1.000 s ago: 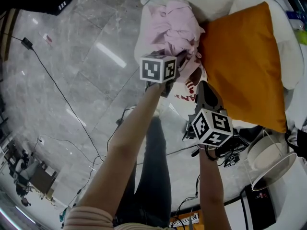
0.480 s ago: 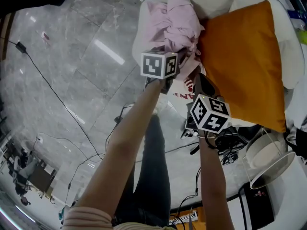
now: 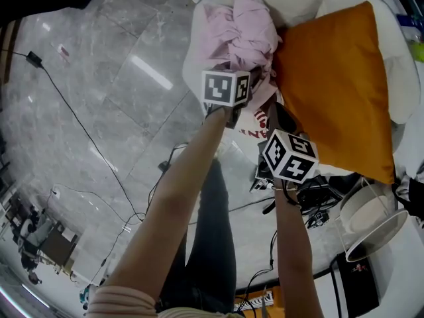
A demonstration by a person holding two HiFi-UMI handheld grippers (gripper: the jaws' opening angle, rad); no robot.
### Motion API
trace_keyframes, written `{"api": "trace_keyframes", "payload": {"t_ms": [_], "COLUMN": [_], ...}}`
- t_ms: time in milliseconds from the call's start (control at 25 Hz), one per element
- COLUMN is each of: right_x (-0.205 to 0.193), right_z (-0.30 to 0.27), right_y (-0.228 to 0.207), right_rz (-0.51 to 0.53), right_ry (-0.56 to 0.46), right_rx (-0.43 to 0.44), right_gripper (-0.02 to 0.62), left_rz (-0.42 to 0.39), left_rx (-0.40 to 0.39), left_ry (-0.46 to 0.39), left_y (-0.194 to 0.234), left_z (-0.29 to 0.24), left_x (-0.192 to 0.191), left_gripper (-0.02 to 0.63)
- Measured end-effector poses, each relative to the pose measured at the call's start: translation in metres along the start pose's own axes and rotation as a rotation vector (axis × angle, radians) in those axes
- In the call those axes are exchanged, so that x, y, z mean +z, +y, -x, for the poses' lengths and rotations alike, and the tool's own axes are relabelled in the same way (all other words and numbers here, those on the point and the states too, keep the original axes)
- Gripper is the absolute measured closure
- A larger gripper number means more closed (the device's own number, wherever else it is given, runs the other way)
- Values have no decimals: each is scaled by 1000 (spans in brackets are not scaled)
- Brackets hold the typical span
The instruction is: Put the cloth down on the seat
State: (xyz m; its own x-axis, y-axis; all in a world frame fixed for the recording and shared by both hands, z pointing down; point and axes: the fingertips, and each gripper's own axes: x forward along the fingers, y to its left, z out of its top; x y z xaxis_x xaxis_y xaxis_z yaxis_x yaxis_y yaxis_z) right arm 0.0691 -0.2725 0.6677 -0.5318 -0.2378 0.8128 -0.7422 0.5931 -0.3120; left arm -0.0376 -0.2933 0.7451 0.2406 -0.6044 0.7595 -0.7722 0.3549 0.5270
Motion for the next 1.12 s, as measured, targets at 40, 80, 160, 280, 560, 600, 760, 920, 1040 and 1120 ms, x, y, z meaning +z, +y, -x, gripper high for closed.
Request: {"api": "trace_keyframes", "payload": {"t_ms": [40,80,160,280,560,600,760,920,1040,1120], "right_x": [1,2,3,6,9,9,14,21,27,31], "right_z": [1,1,2,2,8,9,13,19,26,32], "right_y": [0,0,-1,-2,1,3,8,12,17,20], "right_rz": [0,0,-2,-5,-5,-5,-4,-2,-3,-4], "right_ry": [-2,-3,-6,-11,-26,-29,-44,-66,-85,-100], "right_rx": [1,0,-3,-8,-14,-14,-14,-17,-19,-18], "right_gripper": [588,588,588,588,588,588,588,588,588,588], "left_rz": [-4,-7,-13,-22,-40,-37,9,18,10,7], "left_rx": [11,22,43,71,113,109,69,33,11,-10], "left_ry": [2,3,1,-7,-70,-83,-127,-157,-175,-190], "left_y": [1,1,2,5,6,6,2,-2,-6,-10], "left_z": [-1,-1,-1,-1,15,18,33,47,61,71], "left_x": [0,0,0,2,9,11,18,22,26,29], "left_gripper": [327,316,304,284,229,227,229,229,230,232]}}
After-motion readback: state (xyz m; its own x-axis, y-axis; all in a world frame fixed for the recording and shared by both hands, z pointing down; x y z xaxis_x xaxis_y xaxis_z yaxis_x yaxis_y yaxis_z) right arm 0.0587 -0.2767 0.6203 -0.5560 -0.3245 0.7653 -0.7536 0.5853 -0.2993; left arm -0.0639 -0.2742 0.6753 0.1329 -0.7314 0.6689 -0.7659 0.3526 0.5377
